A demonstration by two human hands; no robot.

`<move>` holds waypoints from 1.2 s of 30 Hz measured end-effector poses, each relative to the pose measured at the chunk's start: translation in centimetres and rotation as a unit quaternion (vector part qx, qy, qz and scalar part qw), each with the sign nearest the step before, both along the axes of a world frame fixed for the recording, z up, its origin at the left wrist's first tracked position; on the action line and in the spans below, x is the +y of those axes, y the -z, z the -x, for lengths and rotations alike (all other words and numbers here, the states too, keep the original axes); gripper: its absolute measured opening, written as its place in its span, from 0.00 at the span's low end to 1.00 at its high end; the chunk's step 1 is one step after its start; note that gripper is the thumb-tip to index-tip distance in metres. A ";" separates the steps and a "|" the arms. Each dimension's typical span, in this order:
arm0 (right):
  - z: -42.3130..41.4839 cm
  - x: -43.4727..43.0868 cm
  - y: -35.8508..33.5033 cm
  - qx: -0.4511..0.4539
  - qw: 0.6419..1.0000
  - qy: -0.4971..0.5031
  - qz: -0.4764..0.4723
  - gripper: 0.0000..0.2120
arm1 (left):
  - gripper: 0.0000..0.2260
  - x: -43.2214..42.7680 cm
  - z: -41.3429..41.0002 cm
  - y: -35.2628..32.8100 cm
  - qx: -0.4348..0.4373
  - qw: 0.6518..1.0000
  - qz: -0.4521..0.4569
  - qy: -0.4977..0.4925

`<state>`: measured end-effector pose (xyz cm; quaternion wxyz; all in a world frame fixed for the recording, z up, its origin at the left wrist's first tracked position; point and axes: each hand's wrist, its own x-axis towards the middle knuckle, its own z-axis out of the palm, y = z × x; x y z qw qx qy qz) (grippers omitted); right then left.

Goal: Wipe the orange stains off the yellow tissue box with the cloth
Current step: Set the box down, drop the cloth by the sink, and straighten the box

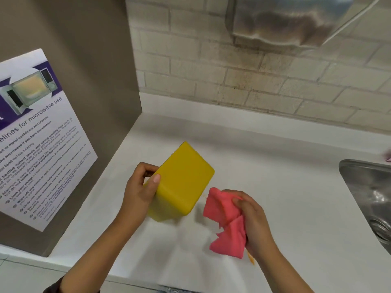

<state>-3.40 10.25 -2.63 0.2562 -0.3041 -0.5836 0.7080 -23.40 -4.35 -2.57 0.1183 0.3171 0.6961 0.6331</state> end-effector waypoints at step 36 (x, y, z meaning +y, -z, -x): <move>-3.5 1.2 3.0 -0.015 0.926 0.163 0.341 0.13 | 0.18 3.4 -3.1 2.0 0.249 0.940 0.222 0.079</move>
